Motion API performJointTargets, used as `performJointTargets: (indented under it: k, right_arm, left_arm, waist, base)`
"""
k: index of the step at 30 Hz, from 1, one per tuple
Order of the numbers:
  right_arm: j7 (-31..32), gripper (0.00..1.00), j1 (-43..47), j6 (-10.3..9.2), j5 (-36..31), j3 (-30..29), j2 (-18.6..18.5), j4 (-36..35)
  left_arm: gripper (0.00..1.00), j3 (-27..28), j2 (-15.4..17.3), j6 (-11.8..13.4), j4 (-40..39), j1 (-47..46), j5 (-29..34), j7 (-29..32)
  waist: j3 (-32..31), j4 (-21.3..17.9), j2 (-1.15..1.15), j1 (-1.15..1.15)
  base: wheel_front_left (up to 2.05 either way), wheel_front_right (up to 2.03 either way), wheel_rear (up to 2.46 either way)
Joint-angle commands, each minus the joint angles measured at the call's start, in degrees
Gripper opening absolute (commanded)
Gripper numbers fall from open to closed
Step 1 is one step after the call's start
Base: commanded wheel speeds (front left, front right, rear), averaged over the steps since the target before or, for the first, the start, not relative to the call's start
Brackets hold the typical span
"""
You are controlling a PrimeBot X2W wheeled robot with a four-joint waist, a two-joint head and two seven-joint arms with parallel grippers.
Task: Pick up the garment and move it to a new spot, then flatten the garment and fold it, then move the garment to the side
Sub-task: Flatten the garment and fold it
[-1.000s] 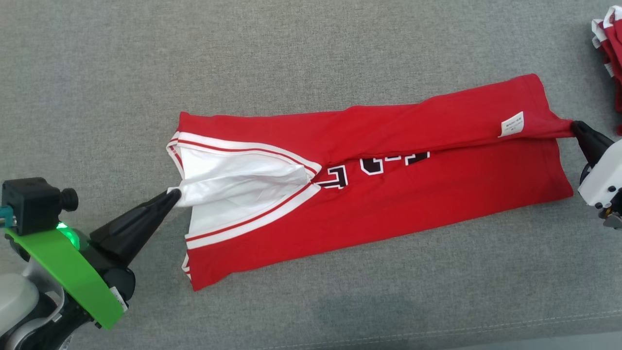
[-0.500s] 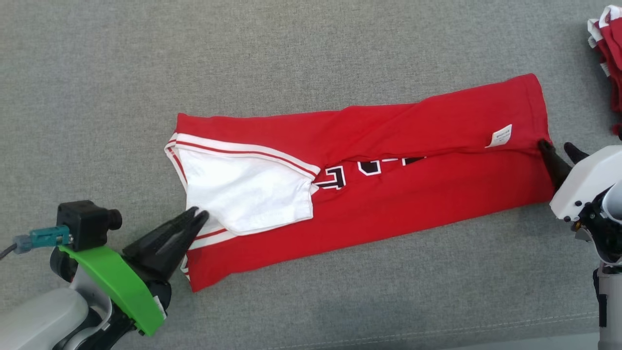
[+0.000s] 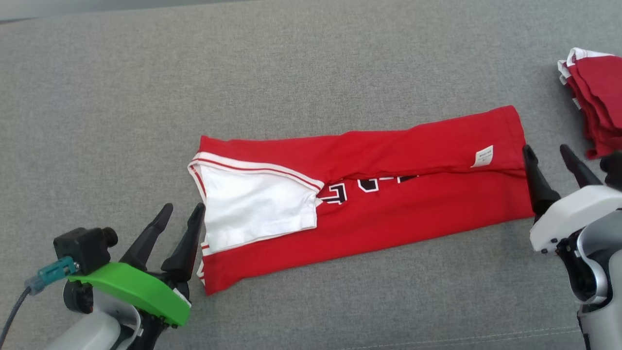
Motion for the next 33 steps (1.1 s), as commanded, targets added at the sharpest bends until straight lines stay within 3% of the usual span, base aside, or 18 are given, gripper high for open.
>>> performJointTargets:
  k: [1, 4, 9, 18, 24, 33]
  right_arm:
    - [-1.43, 1.0, 1.25, -0.02, 0.09, 0.59, -0.42, 0.47]
    - [-6.67, 1.0, 4.31, -0.02, 0.99, 2.3, -0.02, 3.02]
    - [-11.89, 1.0, 7.58, -0.02, 2.39, 3.27, 0.5, 6.52]
    - [-15.09, 1.0, 11.09, -0.02, 8.13, 0.0, 2.09, 15.19]
    - [-13.19, 1.0, 7.66, -0.02, 11.43, -3.1, 0.53, 22.51]
    - [-9.53, 1.0, -0.52, -0.01, 8.83, -8.97, -1.35, 32.66]
  left_arm:
    - [1.0, 2.07, -1.24, 0.62, 0.09, 2.4, 0.82, -0.15]
    - [1.0, 10.37, -6.43, 1.92, 0.11, 10.82, 6.69, -0.15]
    - [1.0, 19.29, -13.51, 2.7, 0.26, 18.79, 15.4, -0.16]
    - [1.0, 26.67, -23.1, 0.25, 1.9, 26.91, 34.33, -0.16]
    - [1.0, 26.37, -25.77, -2.11, 3.25, 28.99, 41.68, -0.16]
    - [1.0, 26.73, -28.0, -5.82, 4.75, 28.17, 45.02, -0.17]
  waist:
    - [-3.88, 0.59, 0.0, 0.0]
    - [-6.89, 1.12, 0.0, 0.0]
    - [-10.03, 2.22, 0.0, 0.0]
    - [-14.59, 4.59, 0.0, 0.0]
    - [-15.06, 6.94, 0.0, 0.0]
    - [-13.11, 10.11, 0.0, 0.0]
  base:
    - [0.0, 0.0, 0.0]
    - [0.0, 0.0, 0.0]
    - [0.0, 0.0, 0.0]
    - [0.0, 0.0, 0.0]
    - [0.0, 0.0, 0.0]
    - [0.0, 0.0, 0.0]
